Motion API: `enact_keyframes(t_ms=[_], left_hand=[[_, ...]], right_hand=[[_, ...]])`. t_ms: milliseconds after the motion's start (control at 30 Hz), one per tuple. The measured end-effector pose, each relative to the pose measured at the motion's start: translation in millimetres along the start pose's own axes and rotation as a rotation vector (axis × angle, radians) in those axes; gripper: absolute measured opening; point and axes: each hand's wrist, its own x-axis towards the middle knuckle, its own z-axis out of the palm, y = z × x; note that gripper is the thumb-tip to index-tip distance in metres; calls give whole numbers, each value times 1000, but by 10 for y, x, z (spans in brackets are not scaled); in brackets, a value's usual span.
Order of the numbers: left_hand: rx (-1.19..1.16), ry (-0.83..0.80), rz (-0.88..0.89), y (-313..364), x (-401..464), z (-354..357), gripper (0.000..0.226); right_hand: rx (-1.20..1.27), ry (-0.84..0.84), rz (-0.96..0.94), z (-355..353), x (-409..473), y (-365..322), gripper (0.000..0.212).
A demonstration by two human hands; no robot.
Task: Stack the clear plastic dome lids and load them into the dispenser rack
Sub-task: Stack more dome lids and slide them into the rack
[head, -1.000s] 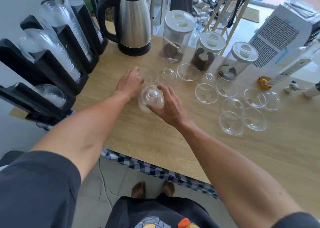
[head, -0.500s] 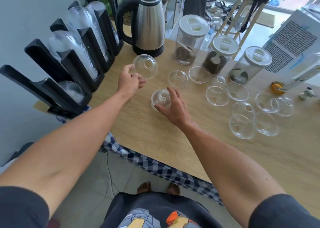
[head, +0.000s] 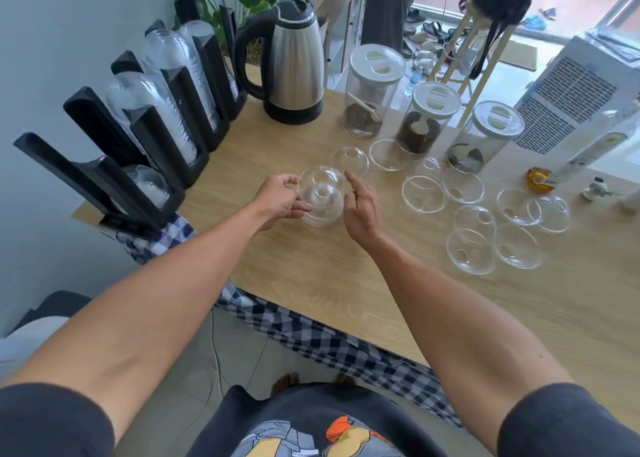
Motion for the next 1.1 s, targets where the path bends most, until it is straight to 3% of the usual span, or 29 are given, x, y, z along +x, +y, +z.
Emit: enact_keyframes(t_ms=[133,267,367,533,700,933,1100], left_hand=[[116,52,-48,-120,44,102,31],[325,149,-26,-207,62,169,29],[405,219,-26,-262,96,179,29],[272,288,-105,-394,263,199,25],[-93,298,-156,-222,157,222,28],[-204,259,-71,122,24,97,30],[-145,290,76,591,-144,-228,12]], right_hand=[[-81,-84,37,9,-67,121,53],[-159,-130,65,64,-69,163,61],[-138,-117,57,105,-39,188,51],[180,-104,232,130,60,145,27],[479,-81,336,107,128,29,33],[512,-84,274,-34,301,-222,37],[604,-101,179,-104,506,-637,27]])
